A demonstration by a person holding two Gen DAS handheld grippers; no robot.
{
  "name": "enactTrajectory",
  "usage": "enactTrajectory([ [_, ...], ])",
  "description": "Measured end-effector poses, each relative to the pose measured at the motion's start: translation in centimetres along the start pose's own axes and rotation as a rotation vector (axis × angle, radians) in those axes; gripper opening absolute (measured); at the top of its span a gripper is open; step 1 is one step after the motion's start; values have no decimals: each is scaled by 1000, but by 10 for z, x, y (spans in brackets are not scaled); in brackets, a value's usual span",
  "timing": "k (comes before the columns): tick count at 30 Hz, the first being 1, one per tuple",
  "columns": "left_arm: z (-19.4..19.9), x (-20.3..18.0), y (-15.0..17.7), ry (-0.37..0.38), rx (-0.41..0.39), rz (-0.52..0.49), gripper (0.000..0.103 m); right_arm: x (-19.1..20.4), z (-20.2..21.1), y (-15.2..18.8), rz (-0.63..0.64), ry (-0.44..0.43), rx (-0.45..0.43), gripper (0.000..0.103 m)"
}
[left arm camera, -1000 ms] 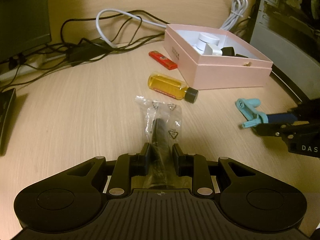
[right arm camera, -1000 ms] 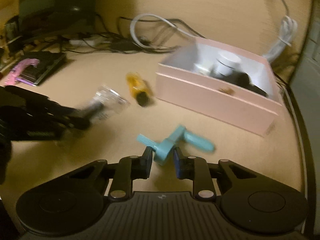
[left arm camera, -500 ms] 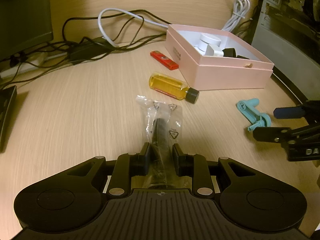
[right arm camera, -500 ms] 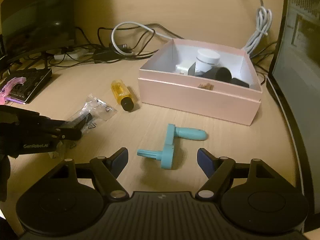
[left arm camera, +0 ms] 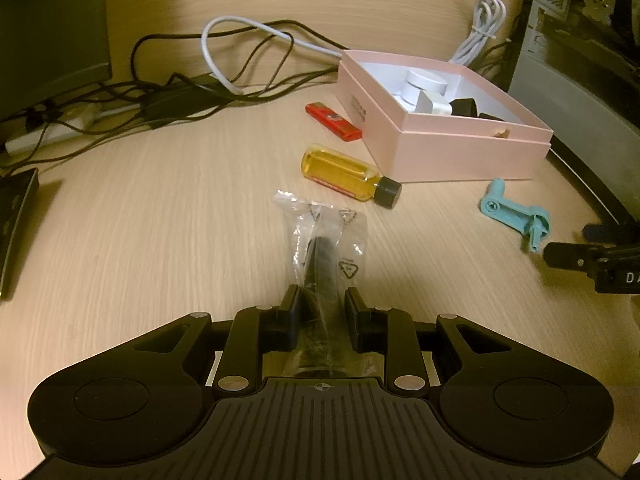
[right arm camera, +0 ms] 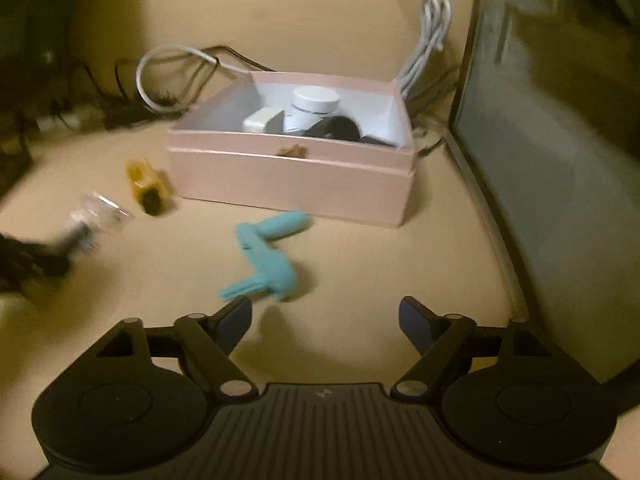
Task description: Organize rigid objects
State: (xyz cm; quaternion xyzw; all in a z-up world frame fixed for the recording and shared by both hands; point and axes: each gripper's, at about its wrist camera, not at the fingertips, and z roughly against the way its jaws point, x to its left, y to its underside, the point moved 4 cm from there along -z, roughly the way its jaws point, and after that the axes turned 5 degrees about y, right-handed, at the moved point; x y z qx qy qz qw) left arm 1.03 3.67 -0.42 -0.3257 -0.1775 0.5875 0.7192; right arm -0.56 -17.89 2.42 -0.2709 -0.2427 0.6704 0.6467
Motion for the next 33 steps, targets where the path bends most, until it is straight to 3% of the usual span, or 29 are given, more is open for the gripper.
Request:
enactTrajectory([
  [5,-1,0,-1,-2,5,4,27,13,-8,-5,-134,-106,27,83],
  [10,0,0,-1,-5,-1,24,27,22,-30,-24,-115,-57,-7,83],
  [16,1,2,0,-1,-7,40,27,35,-60,-34,-4,-29,-20,84],
  [17,1,2,0,0,-4,42,27,36,-62,-35,13,-30,-27,81],
  [18,2,3,-1,3,-2,45,27,36,-63,-36,22,-36,-33,70],
  [19,2,4,-1,6,-1,49,27,37,-62,-37,34,-47,-36,49],
  [20,2,4,-1,11,-1,53,27,38,-59,-38,53,-65,-33,40],
  [22,2,6,-1,16,-3,60,27,39,-54,-37,84,-107,-9,30],
  [30,3,6,1,16,-27,55,25,29,-11,-26,87,-123,-5,26],
  [33,4,4,1,49,-11,55,24,21,12,-25,70,-134,-20,26],
])
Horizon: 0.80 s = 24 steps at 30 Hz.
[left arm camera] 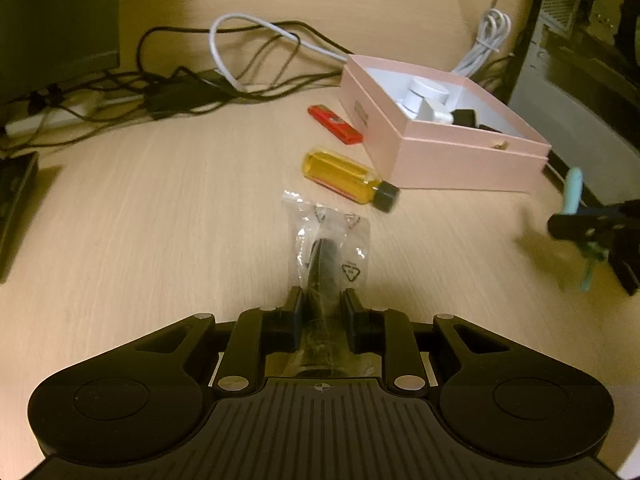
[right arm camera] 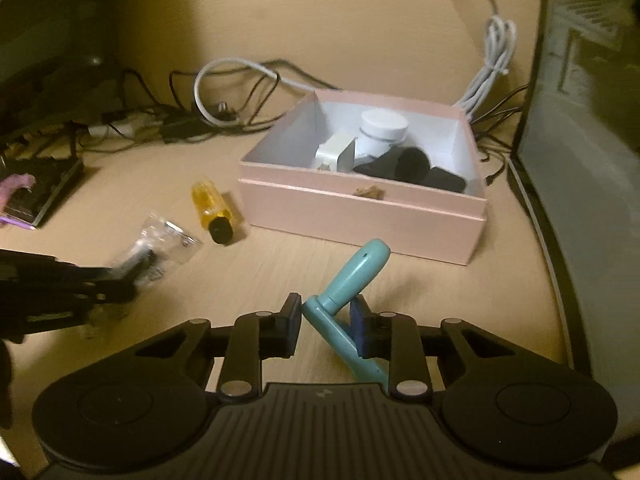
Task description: Organize rigid objects
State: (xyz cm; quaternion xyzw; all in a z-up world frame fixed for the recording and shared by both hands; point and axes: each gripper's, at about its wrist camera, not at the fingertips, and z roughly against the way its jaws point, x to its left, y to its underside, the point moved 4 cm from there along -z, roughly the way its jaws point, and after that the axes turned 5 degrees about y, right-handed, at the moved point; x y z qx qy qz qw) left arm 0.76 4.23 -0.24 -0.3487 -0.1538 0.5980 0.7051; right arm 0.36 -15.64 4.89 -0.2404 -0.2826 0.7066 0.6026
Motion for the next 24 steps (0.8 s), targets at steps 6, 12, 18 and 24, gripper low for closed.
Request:
enactTrajectory([
  [6,16,-13,-16,156,-17,46,23,-14,40,-12,-25,6,-63,26],
  [12,45,-36,-91,292,-171,33,23,-32,68,-45,-78,15,-152,26],
  [18,38,-62,-177,354,-281,1,23,-48,76,-108,-63,39,-276,26],
  [24,-60,-64,-215,310,-133,108,23,-61,23,-149,-61,78,-273,26],
])
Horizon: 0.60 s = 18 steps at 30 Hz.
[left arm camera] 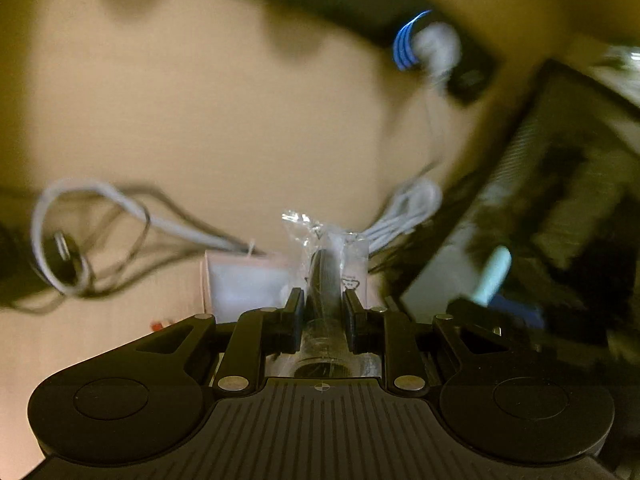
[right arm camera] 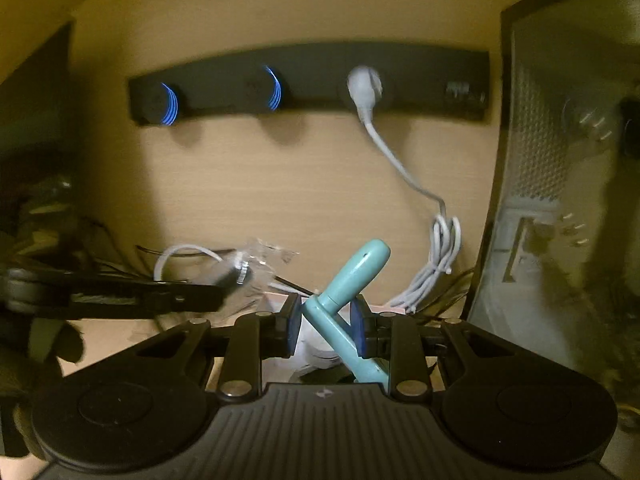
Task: Organize rigid objects
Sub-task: 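Lower the bag into the pink box and open the left tool while the right tool carries the teal piece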
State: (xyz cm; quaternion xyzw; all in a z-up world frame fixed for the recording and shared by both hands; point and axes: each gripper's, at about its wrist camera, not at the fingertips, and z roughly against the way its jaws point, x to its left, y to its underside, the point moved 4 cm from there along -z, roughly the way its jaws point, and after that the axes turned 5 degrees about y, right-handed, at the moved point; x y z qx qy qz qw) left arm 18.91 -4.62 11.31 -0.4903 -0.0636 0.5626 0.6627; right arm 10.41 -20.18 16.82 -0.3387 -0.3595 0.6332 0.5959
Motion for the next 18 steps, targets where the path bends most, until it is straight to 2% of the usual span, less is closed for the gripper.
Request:
enactTrajectory([
  [4,-59,21,10,-44,128,21,24,-5,-54,19,-54,24,112,26],
  [6,-79,28,17,-99,171,-2,24,-6,-75,32,-59,39,157,26],
  [7,-82,32,18,-125,177,-12,28,-7,-83,37,-59,41,175,26],
  [9,-83,35,18,-159,158,-16,28,-5,-98,47,-46,32,225,26],
  [12,-66,35,12,-104,111,-3,28,1,-106,70,-13,4,323,31],
  [14,-43,37,6,-76,54,-4,28,4,-102,76,22,16,312,43],
  [15,-29,39,4,-76,20,-2,28,7,-94,78,44,30,295,53],
  [16,-19,43,1,-85,-11,3,28,8,-87,78,62,43,267,59],
  [18,5,56,3,-133,-54,29,28,11,-71,77,88,46,219,61],
])
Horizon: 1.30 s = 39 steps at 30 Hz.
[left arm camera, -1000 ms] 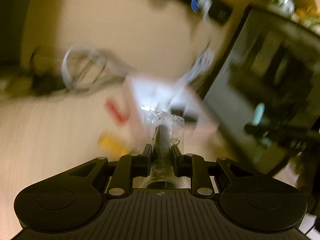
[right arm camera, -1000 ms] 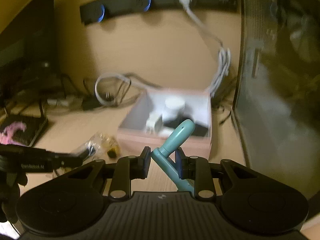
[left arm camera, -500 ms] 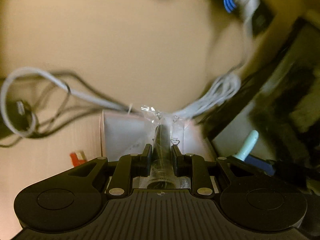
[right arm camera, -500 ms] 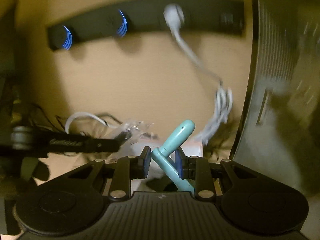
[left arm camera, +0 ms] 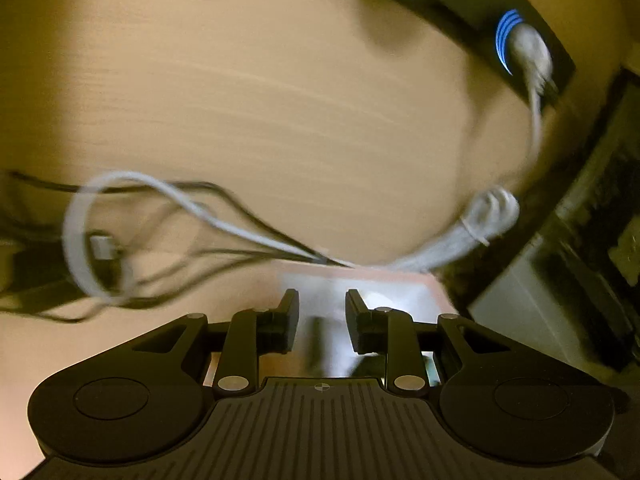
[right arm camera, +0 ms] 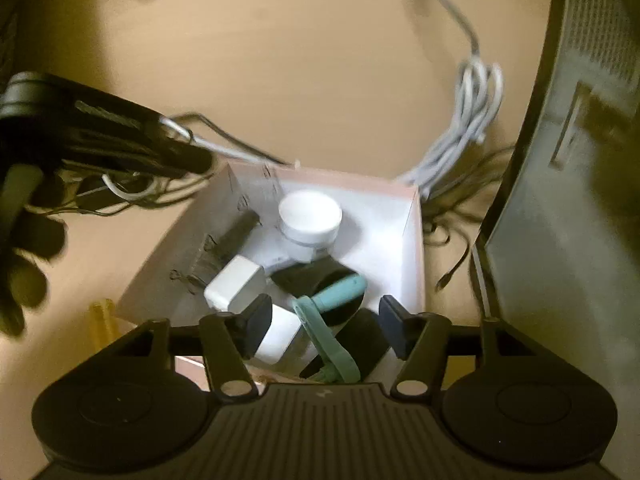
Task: Organize rigid objects
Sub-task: 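Lower the bag into the pink box and open the left tool while the right tool carries the teal piece, then lower the teal piece into the pink box and open the right tool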
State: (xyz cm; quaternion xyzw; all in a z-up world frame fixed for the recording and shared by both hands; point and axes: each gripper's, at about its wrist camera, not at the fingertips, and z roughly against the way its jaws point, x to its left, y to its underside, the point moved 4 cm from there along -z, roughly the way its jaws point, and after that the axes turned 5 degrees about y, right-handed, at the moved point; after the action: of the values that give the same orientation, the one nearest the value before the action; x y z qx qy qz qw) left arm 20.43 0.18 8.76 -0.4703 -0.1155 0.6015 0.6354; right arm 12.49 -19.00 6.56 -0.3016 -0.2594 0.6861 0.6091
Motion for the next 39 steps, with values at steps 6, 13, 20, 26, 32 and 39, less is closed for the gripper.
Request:
enactTrajectory([
  [6,8,52,20,-141,63,148,28,12,36,10,11,-35,-64,61],
  [13,-34,56,30,-124,183,219,28,37,66,50,0,-67,-31,64],
  [20,-77,52,21,-224,198,118,28,39,86,89,42,-6,10,64],
  [26,-99,48,21,-217,232,-1,23,19,84,107,-36,32,76,64],
  [32,-89,43,37,-175,283,-110,18,8,85,118,-69,48,101,64],
  [39,-58,30,70,-77,327,-153,17,20,79,115,-55,9,109,64],
])
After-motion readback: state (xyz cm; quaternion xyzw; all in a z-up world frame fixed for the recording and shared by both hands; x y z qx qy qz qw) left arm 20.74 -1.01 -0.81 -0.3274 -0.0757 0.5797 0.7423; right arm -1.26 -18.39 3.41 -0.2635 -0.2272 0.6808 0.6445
